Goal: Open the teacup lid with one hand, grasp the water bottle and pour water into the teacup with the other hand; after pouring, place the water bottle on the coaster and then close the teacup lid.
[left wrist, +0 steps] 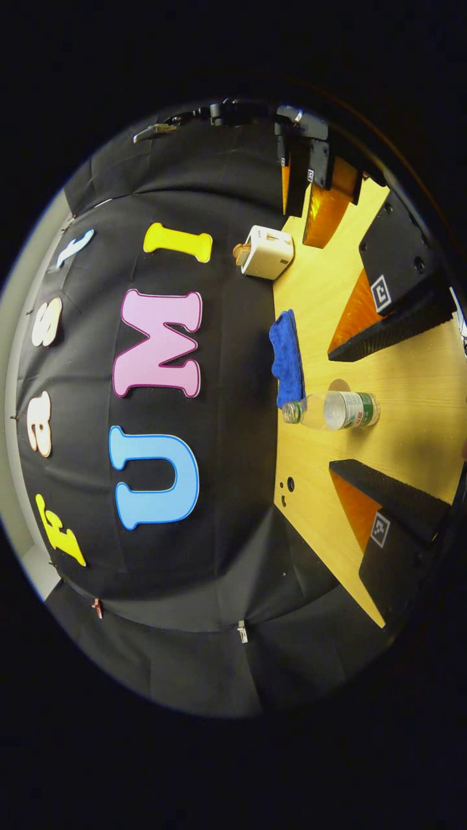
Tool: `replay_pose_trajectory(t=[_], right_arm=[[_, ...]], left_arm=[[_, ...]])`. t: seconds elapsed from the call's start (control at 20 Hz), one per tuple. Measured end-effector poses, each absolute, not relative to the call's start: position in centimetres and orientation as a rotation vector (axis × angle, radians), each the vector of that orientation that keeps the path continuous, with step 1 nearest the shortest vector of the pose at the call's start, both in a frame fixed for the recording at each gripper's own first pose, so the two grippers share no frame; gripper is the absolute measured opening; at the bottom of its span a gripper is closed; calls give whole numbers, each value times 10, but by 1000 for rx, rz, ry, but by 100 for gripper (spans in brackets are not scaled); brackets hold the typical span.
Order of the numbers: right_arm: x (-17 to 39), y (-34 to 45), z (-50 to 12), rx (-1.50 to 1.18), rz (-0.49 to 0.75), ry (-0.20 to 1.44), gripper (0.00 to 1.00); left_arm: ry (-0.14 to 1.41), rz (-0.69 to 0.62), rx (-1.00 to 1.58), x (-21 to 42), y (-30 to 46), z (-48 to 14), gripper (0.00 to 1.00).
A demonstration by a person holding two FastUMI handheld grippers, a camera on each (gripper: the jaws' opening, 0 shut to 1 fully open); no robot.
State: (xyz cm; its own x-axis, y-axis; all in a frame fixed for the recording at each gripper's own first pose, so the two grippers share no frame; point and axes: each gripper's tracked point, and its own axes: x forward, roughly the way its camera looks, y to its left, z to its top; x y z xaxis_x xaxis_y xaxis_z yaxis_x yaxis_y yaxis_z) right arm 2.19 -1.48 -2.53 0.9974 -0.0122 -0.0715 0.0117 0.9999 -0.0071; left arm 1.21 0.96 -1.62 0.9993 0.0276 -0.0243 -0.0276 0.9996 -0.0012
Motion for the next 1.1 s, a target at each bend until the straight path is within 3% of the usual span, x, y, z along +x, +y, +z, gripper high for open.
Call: replay_pose_trajectory(t=[0.45,1.1], right_arm=[[38,-23,-51,-13,-18,111,97],[124,-24,-153,-92,-22,191,98]], left_arm=[[48,48,-2,23,8,-37,95],[169,71,-100,68,24,-138,96]])
